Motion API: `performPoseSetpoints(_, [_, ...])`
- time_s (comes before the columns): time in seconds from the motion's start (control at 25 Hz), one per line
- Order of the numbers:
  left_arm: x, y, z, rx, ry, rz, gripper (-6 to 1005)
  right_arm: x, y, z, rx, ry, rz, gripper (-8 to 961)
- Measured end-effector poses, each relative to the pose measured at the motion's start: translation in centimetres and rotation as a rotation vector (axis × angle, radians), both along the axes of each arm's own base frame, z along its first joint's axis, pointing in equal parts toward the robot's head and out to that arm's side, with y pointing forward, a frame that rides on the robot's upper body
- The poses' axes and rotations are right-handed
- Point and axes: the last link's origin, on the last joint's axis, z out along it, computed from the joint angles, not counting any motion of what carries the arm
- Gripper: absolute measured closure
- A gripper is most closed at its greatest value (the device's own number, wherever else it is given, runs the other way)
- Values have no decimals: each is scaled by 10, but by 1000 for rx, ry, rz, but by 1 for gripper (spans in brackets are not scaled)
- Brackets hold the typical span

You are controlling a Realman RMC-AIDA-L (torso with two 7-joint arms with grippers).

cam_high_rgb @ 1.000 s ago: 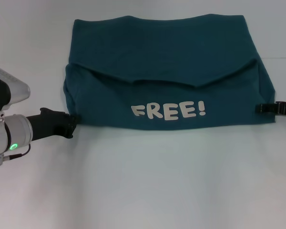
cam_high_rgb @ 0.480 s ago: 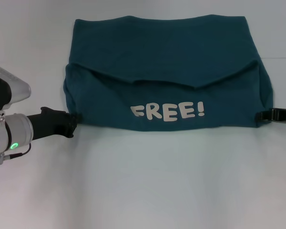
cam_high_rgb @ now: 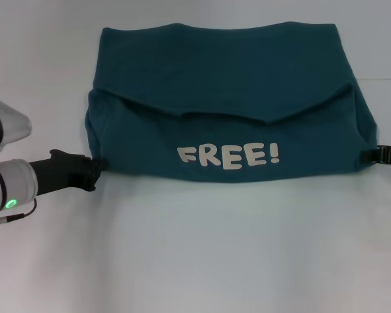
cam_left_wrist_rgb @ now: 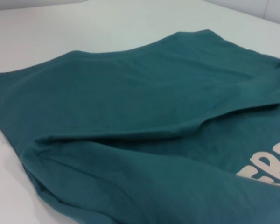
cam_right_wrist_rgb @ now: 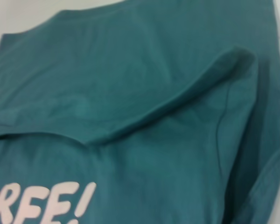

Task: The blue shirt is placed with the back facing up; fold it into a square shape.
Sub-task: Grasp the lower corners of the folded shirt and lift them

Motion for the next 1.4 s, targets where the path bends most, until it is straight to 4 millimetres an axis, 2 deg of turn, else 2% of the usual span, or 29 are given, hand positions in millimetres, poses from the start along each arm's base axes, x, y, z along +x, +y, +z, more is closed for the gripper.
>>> performPoseSetpoints(0.2, [-1,-9,6,-19,-43,14,996,4,-7,4,-5,17,23,929])
performPoseSetpoints(0.44, [-3,-25,14,-56,-100,25,996,5,-20,8,-25,22,85,928])
performPoseSetpoints(0.72, [-18,-53,36,-53,-231,72,997,5,-42,20,-24,40,140,928])
performPoseSetpoints(1.04, [-32,-84,50,-64,-315,103,997,12,-88,26,-86,89,210,929])
performPoseSetpoints(1.4, [-35,-123,53,-208,-383,99,997,26,-139,30,-125,167,245,929])
